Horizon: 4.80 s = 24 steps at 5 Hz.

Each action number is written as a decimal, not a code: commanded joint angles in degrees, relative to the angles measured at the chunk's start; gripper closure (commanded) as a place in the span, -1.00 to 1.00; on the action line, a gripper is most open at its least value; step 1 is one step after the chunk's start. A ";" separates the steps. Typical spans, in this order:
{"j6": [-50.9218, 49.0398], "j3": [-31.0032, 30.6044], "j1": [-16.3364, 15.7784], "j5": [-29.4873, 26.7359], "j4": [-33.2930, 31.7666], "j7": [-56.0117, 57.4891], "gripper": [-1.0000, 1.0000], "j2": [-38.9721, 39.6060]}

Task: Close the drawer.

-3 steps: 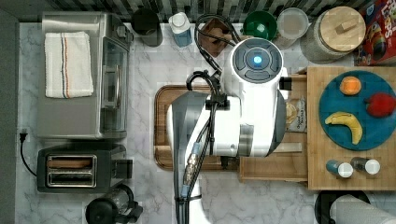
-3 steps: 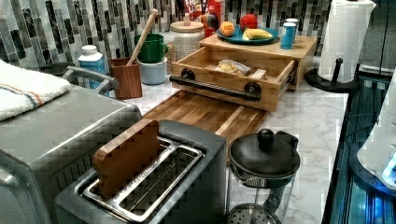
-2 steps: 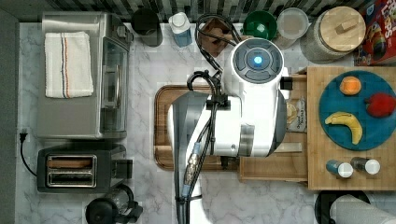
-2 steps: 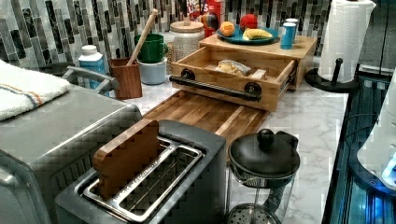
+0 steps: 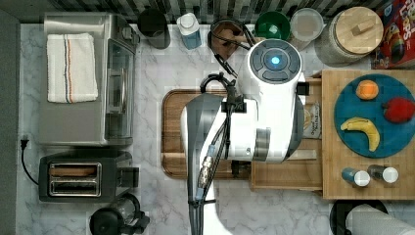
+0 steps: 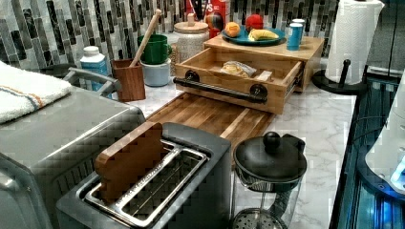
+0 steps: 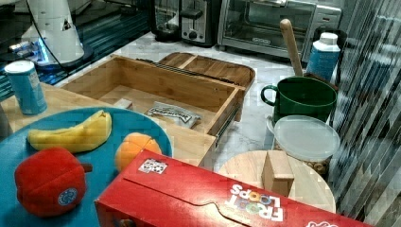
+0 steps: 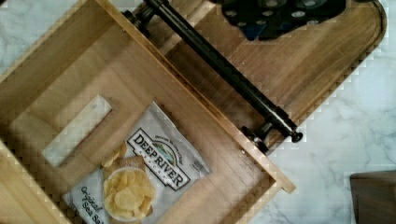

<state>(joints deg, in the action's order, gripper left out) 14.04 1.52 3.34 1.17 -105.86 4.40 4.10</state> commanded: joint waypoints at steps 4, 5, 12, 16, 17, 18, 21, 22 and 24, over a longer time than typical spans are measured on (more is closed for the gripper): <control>-1.72 -6.24 -3.94 -2.20 -1.41 29.61 -1.00 -1.07; 0.12 -7.84 -4.37 -0.29 -3.58 28.84 1.00 -0.98; 30.48 -9.21 -3.22 12.85 -25.47 25.22 1.00 3.75; 33.97 -5.62 0.09 17.77 -24.92 31.13 1.00 4.69; 31.73 -4.79 1.86 16.12 -22.63 36.79 1.00 4.73; 34.97 -2.31 2.93 16.57 -21.22 40.62 1.00 6.69; 36.66 0.67 9.10 13.91 -19.22 48.09 1.00 6.29; 39.23 2.20 10.99 15.50 -19.68 48.03 1.00 6.78; 41.44 9.75 10.94 15.50 -18.67 55.52 1.00 8.14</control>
<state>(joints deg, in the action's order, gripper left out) 54.25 5.87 9.83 16.59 -132.50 54.69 11.02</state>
